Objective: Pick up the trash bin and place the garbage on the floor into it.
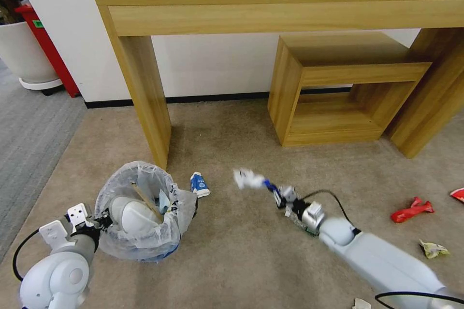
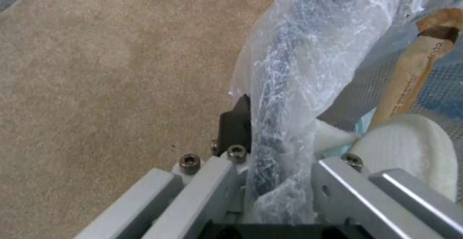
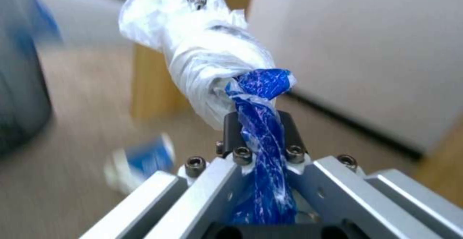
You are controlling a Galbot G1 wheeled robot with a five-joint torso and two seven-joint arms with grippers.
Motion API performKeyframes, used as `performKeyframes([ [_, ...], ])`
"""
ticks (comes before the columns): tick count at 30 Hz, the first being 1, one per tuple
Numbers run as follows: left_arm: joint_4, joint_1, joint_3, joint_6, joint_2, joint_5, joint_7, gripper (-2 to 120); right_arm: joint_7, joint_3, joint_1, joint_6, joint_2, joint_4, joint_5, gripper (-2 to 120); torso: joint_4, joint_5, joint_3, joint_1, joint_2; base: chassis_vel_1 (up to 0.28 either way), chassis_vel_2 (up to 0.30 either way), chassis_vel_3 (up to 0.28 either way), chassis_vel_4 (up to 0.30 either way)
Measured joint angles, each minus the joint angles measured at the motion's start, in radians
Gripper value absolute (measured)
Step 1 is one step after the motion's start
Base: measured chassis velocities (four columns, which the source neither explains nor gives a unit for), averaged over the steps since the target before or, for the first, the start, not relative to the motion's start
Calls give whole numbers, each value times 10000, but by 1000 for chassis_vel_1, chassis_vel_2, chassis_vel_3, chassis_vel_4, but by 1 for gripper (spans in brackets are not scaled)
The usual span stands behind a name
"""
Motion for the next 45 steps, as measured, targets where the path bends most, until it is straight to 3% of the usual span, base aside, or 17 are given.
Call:
performKeyframes([
  [3, -44, -27, 32, 17, -30, -3, -9, 1, -142, 39, 301, -269, -742, 2108, 654, 0, -1, -3, -1, 0, 1, 0, 0, 0, 0],
  [4, -44, -27, 32, 17, -30, -3, -9, 1, -142, 39, 301, -269, -742, 2108, 654, 0, -1, -3, -1, 0, 1, 0, 0, 0, 0],
  [7, -122, -43, 67, 45, -91, 1, -27, 1, -510, -296, 735, -472, -1105, 3609, 1299, 0, 0, 2, 0, 0, 1, 0, 0, 0, 0],
  [14, -260, -66, 90, 99, -173, 1, -66, 1, -653, -1595, 1817, -871, -1176, 4635, 1942, 0, -1, 3, 0, 0, 0, 0, 0, 0, 0],
  [15, -333, -62, 94, 118, -218, -3, -69, 1, -600, -2376, 2431, -1161, -1070, 4797, 2262, 0, 3, 2, 0, 0, 1, 0, 0, 0, 0],
  [16, -333, -62, 94, 118, -218, -3, -69, 1, -600, -2376, 2431, -1161, -1070, 4797, 2262, 0, 3, 2, 0, 0, 1, 0, 0, 0, 0],
  [17, -364, -49, 90, 122, -247, 8, -80, 1, -450, -2857, 2778, -1323, -941, 4801, 2453, 0, -5, 0, 0, 0, 0, 0, 0, 0, 0],
  [20, -501, -4, 82, 126, -344, 6, -75, 1, 121, -4554, 4519, -1867, -176, 4639, 3072, 0, 2, -5, 0, 0, 0, 0, 0, 0, 0],
  [27, -639, -5, 39, 126, -404, -14, -78, 1, 618, -6285, 6157, -2579, 787, 3951, 3523, 0, 1, 1, 2, 0, 0, 0, 0, 0, 0],
  [35, -817, 54, -127, 95, -410, -138, -76, 1, 1117, -7287, 6665, -2978, 1563, 3364, 3325, 0, 1, 2, 1, 0, 1, 0, 0, 0, 0],
  [45, -867, 140, -169, 52, -420, -190, -61, 1, 1696, -7616, 6686, -3109, 2198, 2472, 2895, 0, 0, 3, 1, 0, 0, 0, 0, 0, 0],
])
